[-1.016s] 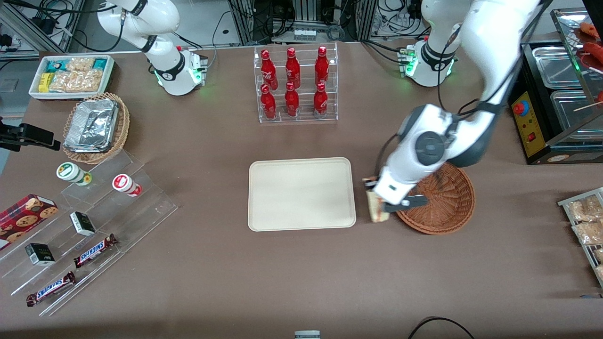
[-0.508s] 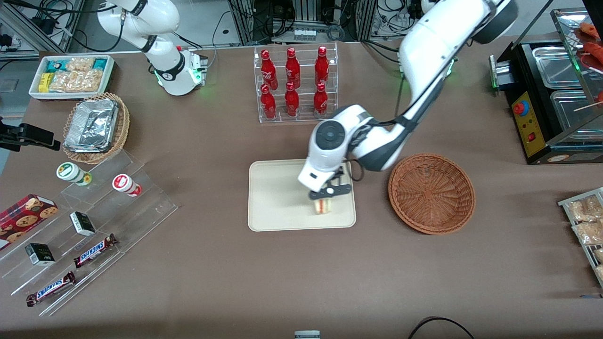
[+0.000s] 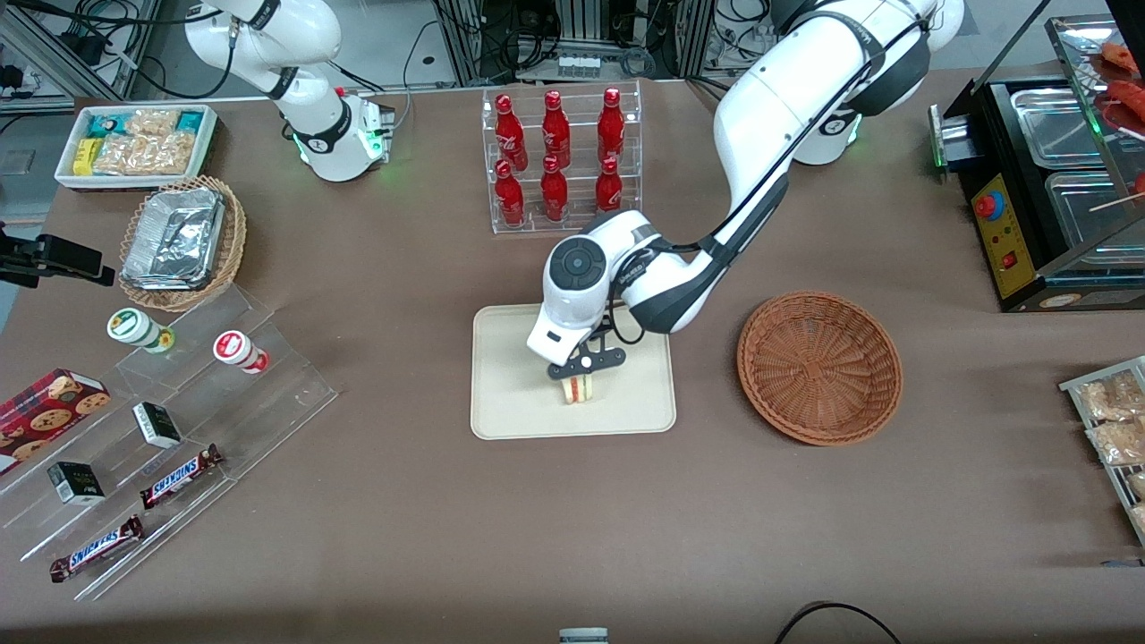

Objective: Place sandwich from basket to tray
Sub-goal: 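Carry the sandwich with the left gripper over the white tray, then lower the sandwich onto the tray and open the left gripper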

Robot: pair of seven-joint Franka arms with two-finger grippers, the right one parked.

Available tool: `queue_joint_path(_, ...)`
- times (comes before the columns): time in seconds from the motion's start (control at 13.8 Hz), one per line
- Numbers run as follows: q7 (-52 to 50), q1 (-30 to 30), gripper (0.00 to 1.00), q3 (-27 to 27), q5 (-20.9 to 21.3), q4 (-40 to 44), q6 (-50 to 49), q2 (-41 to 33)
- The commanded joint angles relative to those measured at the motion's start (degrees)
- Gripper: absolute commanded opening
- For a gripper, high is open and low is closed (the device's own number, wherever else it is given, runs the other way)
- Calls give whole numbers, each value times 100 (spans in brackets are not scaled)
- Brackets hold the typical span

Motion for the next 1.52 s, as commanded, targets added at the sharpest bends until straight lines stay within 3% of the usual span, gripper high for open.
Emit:
queue_joint_path(0.0,-137,-262,0,193,109,917,-703,397)
queue_joint_path(0.15,-119,-332,0,193,109,1376,-1056,618)
queue_joint_path(0.65,-295,-447,0,211,109,1378,-1005,777)
queue_joint_path(0.73,-286,-447,43,211,101,1378,-1005,768)
queue_joint_path(0.8,-242,-429,98,211,101,1378,-1005,751)
queue_joint_path(1.45,-180,-236,100,149,-40,1386,-1557,-285)
